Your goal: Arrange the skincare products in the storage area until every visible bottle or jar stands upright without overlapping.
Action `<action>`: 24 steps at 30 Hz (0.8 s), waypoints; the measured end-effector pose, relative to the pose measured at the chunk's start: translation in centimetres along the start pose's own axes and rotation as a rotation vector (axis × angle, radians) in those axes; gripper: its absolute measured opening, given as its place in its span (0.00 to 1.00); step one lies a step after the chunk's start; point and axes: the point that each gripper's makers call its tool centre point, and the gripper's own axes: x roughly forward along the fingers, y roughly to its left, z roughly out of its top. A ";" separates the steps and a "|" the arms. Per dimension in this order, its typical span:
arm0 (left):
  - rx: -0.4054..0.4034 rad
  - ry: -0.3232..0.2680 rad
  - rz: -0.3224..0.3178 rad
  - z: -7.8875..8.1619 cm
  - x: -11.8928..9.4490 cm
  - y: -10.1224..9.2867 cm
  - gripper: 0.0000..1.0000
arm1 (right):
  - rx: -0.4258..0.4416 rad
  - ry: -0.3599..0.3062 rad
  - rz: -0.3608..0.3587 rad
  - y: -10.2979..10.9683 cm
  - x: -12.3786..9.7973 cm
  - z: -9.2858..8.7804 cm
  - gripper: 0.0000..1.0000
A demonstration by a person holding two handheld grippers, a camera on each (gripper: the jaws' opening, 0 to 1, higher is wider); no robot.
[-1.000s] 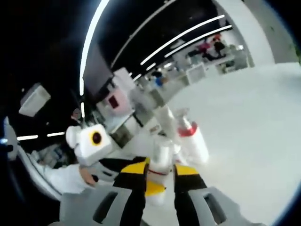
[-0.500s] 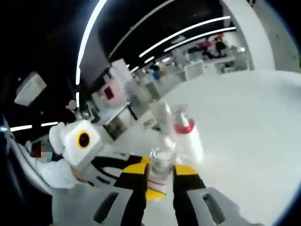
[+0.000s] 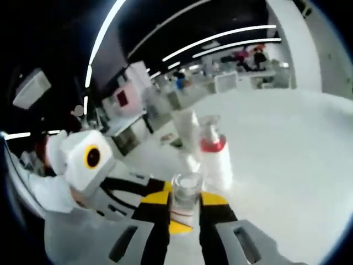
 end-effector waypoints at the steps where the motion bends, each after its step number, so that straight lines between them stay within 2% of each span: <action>1: 0.003 0.007 0.004 -0.2 0.1 0.1 0.18 | -0.007 0.007 -0.006 -0.1 0.2 -0.2 0.11; 5: 0.006 0.020 0.014 -0.7 0.4 0.4 0.18 | -0.009 0.010 -0.021 -0.2 0.6 -0.5 0.11; 10: -0.029 0.018 0.022 -0.9 0.3 0.9 0.18 | -0.042 0.021 -0.060 -0.9 1.0 -0.8 0.11; 18: -0.064 0.046 0.035 -1.7 0.4 1.3 0.20 | -0.039 0.008 -0.083 -1.5 1.9 -0.9 0.11; 21: -0.081 0.053 0.041 -1.9 0.1 1.7 0.19 | -0.078 0.021 -0.107 -1.9 2.2 -0.9 0.11; 24: -0.093 0.048 0.048 -1.7 -0.1 2.1 0.17 | -0.078 0.016 -0.115 -2.2 2.3 -0.7 0.10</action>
